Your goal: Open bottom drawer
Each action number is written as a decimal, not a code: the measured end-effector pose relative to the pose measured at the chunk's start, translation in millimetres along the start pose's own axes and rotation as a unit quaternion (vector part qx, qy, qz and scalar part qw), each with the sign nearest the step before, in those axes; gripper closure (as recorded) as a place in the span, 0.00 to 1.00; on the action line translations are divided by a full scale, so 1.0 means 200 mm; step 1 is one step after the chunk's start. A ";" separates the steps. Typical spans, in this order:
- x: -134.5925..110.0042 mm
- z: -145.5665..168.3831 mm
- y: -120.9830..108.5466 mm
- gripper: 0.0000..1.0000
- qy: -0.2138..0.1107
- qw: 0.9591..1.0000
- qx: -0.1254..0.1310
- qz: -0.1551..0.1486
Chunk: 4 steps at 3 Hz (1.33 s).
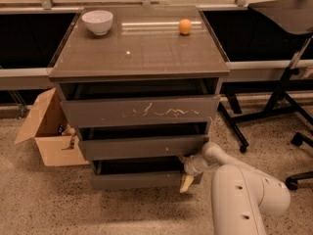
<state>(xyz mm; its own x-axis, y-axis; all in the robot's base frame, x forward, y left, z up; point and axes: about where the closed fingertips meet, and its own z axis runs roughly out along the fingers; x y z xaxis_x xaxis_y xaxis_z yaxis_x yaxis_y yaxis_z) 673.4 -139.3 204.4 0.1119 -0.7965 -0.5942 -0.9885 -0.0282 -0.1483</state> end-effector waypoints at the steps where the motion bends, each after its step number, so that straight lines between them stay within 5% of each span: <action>1: -0.02 0.03 0.09 0.00 -0.028 0.999 -0.025 0.008; 2: -0.06 0.06 0.22 0.00 -0.074 0.995 -0.059 0.024; 4: -0.13 0.01 0.31 0.55 -0.123 0.989 -0.076 0.025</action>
Offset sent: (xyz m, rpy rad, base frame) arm -0.0697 0.0165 -0.0097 0.2491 0.2212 0.0858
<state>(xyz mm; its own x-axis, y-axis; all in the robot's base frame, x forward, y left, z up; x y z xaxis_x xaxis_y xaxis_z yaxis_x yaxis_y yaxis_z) 609.6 -119.2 208.6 0.0645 -0.6282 -0.7754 -0.9953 -0.0971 -0.0041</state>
